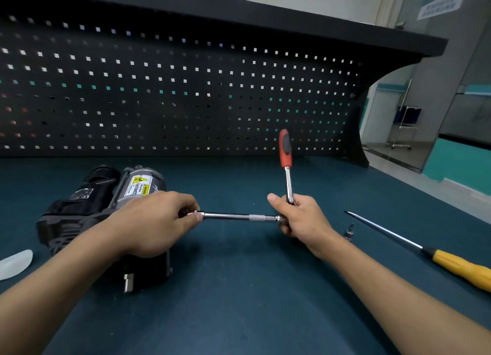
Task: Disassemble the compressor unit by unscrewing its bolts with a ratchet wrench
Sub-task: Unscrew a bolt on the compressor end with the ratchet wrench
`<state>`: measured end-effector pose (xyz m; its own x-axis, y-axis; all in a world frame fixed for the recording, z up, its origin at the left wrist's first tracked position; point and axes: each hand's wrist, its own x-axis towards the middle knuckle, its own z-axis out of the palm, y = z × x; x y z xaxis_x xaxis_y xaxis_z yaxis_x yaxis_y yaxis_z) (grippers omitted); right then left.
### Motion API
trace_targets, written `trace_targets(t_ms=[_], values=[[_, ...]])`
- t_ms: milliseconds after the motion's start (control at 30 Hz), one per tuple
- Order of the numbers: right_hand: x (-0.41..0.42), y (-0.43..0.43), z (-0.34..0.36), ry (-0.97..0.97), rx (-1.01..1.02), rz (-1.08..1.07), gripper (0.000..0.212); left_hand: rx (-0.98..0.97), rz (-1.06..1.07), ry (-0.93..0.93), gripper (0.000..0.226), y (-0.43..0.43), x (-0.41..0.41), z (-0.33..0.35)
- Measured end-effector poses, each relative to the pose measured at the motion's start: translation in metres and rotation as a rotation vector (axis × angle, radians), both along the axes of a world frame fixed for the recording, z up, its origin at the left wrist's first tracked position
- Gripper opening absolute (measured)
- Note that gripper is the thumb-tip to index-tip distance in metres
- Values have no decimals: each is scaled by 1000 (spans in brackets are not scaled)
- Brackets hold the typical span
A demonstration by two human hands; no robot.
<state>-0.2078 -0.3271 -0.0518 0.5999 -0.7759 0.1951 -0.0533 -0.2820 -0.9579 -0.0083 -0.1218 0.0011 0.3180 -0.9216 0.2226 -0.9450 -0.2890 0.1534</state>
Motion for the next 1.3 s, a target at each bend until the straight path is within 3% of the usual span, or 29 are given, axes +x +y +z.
trace_targets(t_ms=[433, 867, 1133, 1300], values=[[1, 5, 1, -287, -483, -132, 45, -22, -38, 46, 19, 3, -1, 2], [4, 11, 6, -334, -512, -165, 44, 123, -52, 72, 30, -2, -1, 8], [11, 10, 10, -344, -529, -158, 58, 223, -82, 244, 40, -16, 0, 16], [19, 0, 21, -221, -439, -120, 61, 168, -94, 247, 36, -17, 1, 14]])
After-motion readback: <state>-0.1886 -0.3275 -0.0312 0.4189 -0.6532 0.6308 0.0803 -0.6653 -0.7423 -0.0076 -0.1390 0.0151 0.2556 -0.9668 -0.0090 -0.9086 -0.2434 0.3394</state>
